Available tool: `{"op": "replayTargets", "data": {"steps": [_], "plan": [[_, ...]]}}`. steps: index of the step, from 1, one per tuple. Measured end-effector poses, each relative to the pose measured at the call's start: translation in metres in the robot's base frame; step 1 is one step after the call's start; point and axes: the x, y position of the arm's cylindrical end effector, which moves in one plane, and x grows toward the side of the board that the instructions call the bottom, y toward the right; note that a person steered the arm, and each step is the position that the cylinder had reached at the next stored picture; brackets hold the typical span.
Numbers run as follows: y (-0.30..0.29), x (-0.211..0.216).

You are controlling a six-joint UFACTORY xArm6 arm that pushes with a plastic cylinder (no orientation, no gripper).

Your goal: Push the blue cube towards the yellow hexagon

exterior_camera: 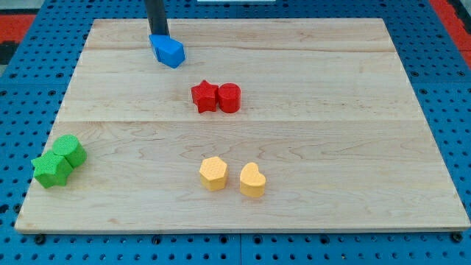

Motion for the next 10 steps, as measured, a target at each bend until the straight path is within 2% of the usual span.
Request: {"op": "replayTargets", "data": {"steps": [2,4,5,6,8,10], "plan": [[0.066,0.062],[0.067,0.12],[0.066,0.163],[0.049,0.181],[0.036,0.151],[0.009,0.154]]}}
